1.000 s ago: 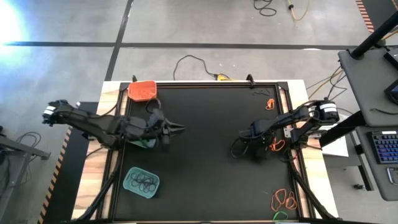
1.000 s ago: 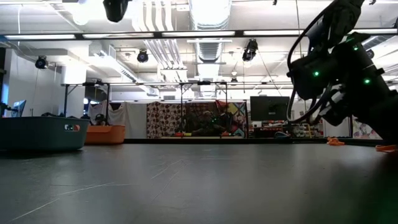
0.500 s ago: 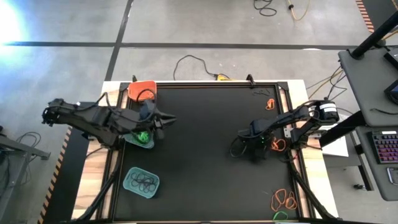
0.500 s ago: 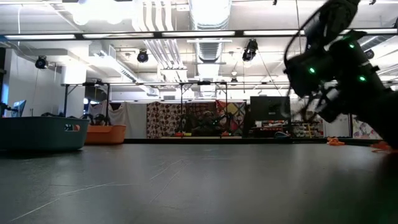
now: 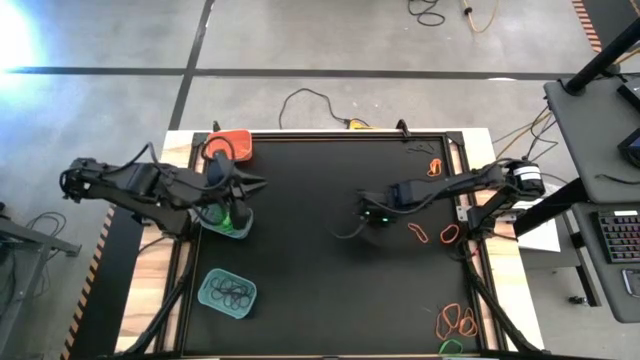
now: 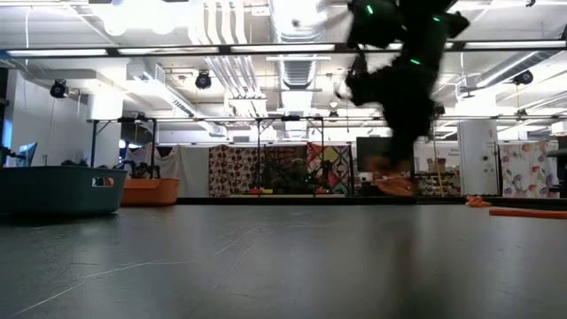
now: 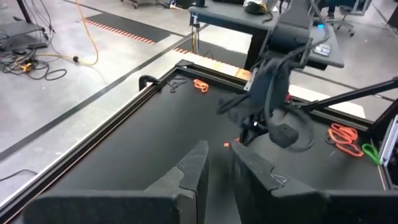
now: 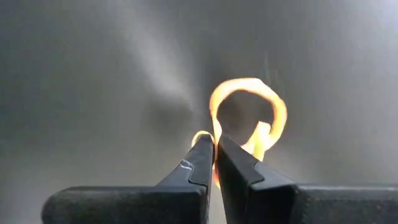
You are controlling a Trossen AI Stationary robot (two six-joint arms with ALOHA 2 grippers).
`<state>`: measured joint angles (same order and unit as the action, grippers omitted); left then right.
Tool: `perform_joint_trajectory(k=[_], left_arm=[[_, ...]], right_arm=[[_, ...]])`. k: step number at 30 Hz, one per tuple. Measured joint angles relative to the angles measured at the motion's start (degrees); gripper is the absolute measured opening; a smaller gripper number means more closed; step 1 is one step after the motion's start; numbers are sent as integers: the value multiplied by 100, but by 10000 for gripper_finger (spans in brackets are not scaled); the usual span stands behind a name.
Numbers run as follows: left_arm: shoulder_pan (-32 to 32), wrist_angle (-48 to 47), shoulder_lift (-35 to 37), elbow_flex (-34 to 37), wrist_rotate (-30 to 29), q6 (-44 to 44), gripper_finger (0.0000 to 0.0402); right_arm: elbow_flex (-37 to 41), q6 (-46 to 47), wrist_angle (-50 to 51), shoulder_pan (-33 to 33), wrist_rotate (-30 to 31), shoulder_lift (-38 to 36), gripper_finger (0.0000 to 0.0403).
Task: Sort rubber bands into baskets
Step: Put the orange rubber band into the orange bin
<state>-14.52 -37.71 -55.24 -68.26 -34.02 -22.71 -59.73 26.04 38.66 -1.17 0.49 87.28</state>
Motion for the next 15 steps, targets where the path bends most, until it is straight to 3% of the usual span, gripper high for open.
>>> perform_joint_trajectory(k=[5, 15], left_arm=[[1, -139, 265, 14, 57, 86, 47], [-6, -780, 469, -63, 618, 202, 47]], right_arm=[[-687, -21, -922, -172, 207, 733, 12], [-2960, -362, -716, -666, 413, 2890, 12]])
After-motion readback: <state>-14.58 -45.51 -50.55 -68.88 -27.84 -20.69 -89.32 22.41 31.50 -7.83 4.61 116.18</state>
